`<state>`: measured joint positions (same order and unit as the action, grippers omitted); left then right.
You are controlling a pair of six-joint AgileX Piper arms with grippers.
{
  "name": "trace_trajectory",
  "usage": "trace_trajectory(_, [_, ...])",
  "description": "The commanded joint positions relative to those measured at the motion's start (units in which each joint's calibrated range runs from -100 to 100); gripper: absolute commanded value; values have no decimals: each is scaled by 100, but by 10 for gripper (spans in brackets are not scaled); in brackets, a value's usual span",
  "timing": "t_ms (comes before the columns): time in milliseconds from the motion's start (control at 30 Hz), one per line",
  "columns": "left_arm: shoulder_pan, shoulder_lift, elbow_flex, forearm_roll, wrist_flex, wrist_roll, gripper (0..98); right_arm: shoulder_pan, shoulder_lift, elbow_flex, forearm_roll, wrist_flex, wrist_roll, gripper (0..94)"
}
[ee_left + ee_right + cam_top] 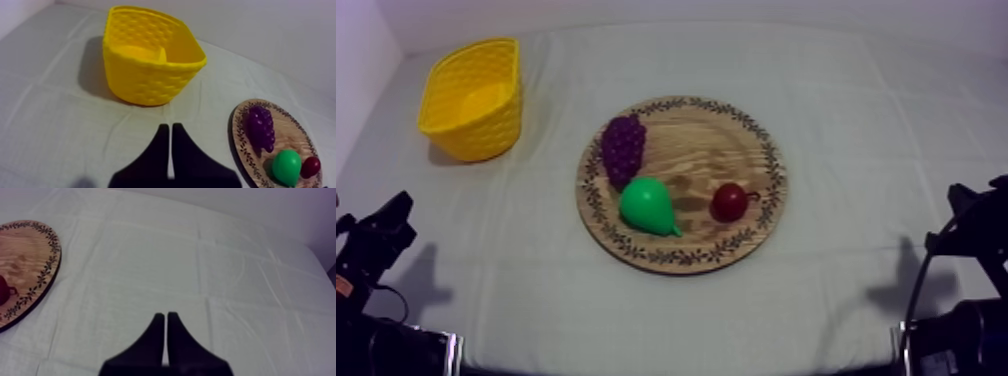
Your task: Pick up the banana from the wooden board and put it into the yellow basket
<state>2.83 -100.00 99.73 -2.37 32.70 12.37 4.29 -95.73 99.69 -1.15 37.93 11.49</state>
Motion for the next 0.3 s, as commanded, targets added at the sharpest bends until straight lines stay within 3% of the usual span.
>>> trace_trajectory(0, [3, 0, 4, 0, -3, -184, 1, 0, -2, -3, 1, -2, 2, 3])
trace_trajectory(267, [3, 0, 4, 0, -4, -193, 1, 0, -2, -3, 1, -2, 2, 3])
